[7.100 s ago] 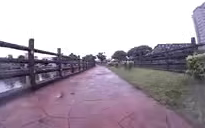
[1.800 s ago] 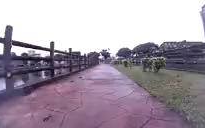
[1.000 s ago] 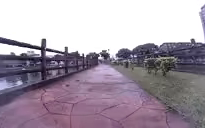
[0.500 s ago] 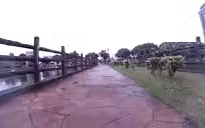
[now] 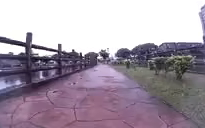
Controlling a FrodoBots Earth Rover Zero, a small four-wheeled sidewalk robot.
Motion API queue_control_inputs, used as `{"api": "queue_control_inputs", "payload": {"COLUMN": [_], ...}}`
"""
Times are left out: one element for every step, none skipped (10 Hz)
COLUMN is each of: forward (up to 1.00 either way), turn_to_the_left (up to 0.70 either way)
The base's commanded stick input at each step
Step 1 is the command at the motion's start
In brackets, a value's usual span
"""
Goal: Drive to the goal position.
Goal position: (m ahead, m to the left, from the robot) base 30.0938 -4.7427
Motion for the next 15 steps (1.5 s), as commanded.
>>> {"api": "queue_control_inputs", "payload": {"forward": [0.70, 0.70, 0.70, 0.70, 0.70, 0.70, 0.70, 0.70, 0.70, 0.70, 0.70, 0.70, 0.70, 0.70, 0.70], "turn_to_the_left": [0.00, 0.00, 0.00, 0.00, 0.00, 0.00, 0.00, 0.00, 0.00, 0.00, 0.00, 0.00, 0.00, 0.00, 0.00]}}
